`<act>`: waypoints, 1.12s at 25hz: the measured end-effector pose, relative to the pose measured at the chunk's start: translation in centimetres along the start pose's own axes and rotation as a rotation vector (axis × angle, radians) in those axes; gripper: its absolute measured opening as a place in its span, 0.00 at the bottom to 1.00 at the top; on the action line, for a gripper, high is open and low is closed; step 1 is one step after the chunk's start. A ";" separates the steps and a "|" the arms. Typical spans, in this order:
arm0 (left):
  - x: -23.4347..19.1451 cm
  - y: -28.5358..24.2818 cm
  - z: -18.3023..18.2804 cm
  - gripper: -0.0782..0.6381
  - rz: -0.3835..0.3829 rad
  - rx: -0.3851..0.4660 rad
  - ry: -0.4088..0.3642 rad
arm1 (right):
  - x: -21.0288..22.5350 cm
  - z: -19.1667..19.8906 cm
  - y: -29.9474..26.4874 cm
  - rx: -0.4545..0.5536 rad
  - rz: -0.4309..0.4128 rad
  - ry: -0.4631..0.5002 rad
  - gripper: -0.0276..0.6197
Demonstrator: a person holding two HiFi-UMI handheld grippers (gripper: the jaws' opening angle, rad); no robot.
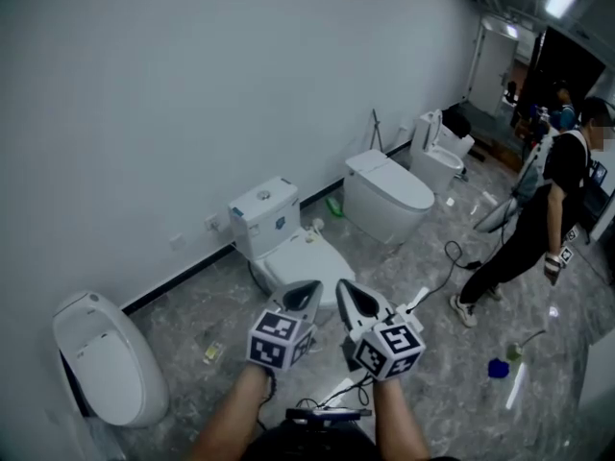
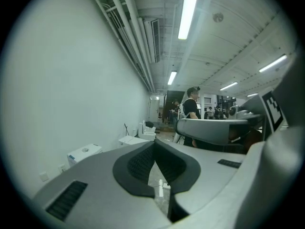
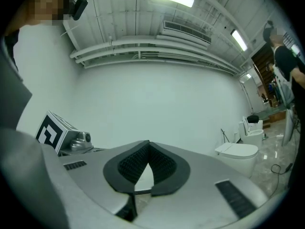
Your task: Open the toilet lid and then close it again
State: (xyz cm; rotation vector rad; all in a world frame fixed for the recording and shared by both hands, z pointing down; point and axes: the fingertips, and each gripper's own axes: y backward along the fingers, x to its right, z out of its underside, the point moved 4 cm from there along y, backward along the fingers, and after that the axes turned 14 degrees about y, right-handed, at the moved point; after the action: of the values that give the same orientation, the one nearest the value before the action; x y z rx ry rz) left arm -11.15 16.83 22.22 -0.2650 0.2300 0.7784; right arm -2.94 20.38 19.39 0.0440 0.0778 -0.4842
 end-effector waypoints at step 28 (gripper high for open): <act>7.6 -3.5 -1.7 0.12 -0.022 0.046 -0.058 | 6.4 -2.2 4.9 0.027 -0.083 0.071 0.05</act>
State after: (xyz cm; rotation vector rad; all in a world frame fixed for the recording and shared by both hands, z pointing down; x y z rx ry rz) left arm -3.54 18.91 18.89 -0.2013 0.1896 0.7569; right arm 4.89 21.91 16.73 0.0850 0.1430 -0.5670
